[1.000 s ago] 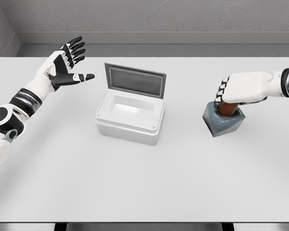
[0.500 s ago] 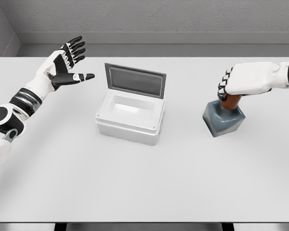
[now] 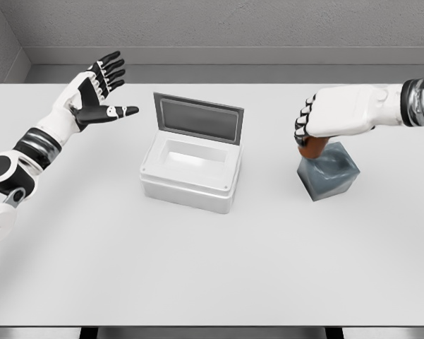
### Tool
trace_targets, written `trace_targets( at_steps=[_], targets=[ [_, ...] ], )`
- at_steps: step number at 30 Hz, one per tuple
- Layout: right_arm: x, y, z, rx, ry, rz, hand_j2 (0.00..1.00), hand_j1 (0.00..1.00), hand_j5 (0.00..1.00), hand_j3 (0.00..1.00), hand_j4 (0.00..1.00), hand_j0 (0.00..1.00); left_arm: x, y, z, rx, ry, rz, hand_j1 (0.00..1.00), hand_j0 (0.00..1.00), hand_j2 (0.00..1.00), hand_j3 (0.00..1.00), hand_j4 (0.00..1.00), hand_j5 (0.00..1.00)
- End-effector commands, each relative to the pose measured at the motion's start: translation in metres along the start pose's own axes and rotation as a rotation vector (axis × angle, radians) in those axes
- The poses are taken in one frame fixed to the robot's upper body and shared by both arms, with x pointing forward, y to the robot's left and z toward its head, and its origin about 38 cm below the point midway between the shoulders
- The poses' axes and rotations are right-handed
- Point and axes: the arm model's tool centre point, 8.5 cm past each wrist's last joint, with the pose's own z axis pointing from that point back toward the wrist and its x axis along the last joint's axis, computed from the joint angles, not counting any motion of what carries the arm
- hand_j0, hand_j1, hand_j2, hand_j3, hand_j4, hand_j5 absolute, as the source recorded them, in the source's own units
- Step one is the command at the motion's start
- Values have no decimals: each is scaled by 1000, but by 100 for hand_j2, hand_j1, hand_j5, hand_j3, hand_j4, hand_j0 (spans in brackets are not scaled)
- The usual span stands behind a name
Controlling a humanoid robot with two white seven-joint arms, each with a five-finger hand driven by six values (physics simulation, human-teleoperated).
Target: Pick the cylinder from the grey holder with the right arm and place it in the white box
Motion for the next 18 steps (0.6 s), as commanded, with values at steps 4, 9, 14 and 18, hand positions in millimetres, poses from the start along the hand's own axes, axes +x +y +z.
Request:
trace_targets(
  at_steps=[4,9,14,18],
  targets=[
    [6,-12,-15,-30,-34,18,54,54,54,54,54,54,1,0,0,-1,-1,-1,100,100,100,100,100,100],
    [12,-23,-27,-55,-61,31,54,54,54,54,54,54,1,0,0,-1,-1,-1,100,100,100,100,100,100],
    [15,-34,-35,-75,-78,51,54,54,54,54,54,54,0,0,0,0,0,1,100,100,100,100,100,100],
    [21,-44,-47,-98,-108,63,54,54,54,54,54,54,0,-1,0,-2,0,1,100,100,100,100,100,100]
  ],
)
